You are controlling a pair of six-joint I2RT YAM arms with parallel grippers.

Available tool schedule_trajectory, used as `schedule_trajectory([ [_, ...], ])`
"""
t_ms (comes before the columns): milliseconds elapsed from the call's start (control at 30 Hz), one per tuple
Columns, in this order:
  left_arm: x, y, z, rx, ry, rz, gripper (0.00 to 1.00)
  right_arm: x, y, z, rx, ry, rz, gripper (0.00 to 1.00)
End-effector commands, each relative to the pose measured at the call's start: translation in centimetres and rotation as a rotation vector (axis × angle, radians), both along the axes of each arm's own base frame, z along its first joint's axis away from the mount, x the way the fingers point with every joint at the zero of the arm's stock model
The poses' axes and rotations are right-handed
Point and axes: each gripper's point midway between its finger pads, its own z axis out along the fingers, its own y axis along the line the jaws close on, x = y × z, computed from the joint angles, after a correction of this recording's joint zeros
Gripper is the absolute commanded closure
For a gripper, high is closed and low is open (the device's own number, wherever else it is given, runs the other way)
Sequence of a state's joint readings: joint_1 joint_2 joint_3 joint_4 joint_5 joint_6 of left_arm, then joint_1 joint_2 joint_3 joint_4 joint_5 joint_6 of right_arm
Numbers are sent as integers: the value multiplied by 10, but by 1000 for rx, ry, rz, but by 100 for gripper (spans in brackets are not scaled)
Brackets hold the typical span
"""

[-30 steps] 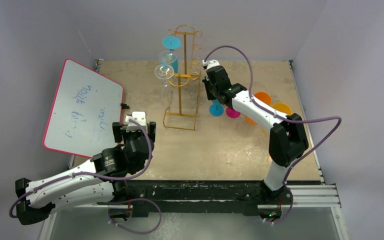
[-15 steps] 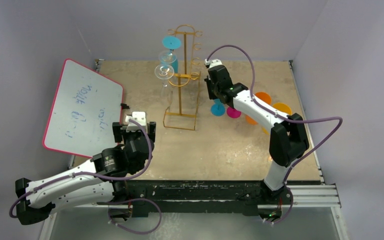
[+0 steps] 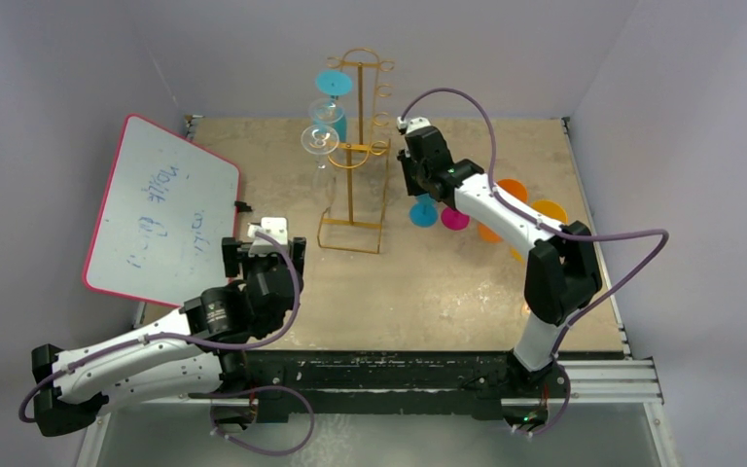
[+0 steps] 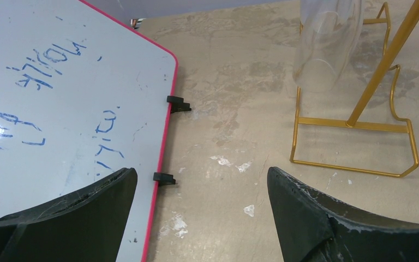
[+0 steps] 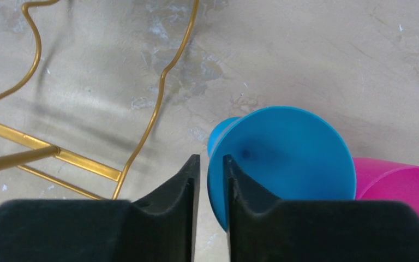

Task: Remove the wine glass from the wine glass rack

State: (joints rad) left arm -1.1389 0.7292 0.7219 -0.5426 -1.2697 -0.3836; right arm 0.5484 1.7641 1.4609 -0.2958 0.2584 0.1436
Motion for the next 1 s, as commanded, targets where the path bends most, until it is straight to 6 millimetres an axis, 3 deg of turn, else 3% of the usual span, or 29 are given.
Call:
schedule_trajectory([
  [0,1,1,17,-57,-29,20,10,-1,2,49,51,-72,27,70],
  [200,1,-3,18,-99,-26,2,10,-9,5,83,100,-130,74,61],
  [400,0,-17,17,-145,11,-58,9,-29,-7,122,176,-197,32,55],
  [633,5,-23,13,-107,7,-56,2,-94,-16,172,488,-308,47,46],
  [800,12,-41,10,-194,29,-57,1,-145,-21,179,745,-319,60,39],
  [967,25,-22,-3,-346,57,50,0,-186,-32,165,926,-311,57,34],
])
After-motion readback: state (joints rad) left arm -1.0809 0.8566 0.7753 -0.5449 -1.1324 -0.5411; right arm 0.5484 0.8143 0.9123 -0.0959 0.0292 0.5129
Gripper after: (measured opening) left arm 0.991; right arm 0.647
